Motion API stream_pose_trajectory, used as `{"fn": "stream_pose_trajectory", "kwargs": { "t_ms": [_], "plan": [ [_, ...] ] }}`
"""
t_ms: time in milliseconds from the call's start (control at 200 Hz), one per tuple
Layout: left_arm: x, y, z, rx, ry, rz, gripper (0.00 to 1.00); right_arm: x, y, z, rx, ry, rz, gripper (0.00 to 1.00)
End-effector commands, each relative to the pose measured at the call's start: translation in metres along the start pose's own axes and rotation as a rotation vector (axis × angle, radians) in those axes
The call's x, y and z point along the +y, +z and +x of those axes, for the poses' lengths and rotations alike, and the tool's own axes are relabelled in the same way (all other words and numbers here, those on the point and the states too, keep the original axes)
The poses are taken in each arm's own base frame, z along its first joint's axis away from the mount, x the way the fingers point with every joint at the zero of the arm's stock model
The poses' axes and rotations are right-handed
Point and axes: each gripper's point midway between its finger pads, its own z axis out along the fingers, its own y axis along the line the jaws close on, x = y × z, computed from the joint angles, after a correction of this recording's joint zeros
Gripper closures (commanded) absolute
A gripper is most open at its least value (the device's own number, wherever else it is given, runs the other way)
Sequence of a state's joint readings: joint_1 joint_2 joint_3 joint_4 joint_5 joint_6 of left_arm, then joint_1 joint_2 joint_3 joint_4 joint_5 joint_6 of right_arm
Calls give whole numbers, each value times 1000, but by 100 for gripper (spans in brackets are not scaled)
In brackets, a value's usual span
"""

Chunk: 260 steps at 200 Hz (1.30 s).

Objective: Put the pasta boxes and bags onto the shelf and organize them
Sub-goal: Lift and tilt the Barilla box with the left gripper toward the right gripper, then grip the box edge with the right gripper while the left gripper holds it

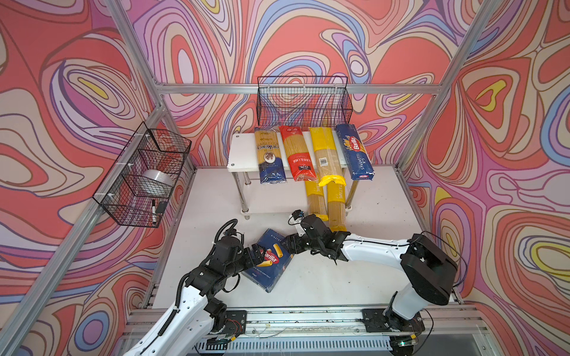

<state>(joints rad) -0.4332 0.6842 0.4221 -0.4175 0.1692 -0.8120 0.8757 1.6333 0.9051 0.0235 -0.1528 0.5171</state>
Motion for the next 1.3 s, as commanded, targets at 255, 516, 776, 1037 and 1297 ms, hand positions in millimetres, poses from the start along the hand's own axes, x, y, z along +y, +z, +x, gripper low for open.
{"fn": "stream_pose_trajectory", "kwargs": {
  "t_ms": [255,516,776,1037,1297],
  "plan": [
    [-11,12,-17,-7,83,-31,0,16,-24,27,55,49,-131,25],
    [26,-26,-29,-71,61,-278,0,11,-49,41,61,59,-115,25],
    [54,-28,9,-54,-122,-252,0,11,-39,23,33,11,-82,25],
    [41,-18,25,-15,-184,-100,0,20,-11,6,42,-34,-103,24],
    [41,-19,36,-13,-178,-37,0,18,6,11,79,-32,-106,24]
  ]
}}
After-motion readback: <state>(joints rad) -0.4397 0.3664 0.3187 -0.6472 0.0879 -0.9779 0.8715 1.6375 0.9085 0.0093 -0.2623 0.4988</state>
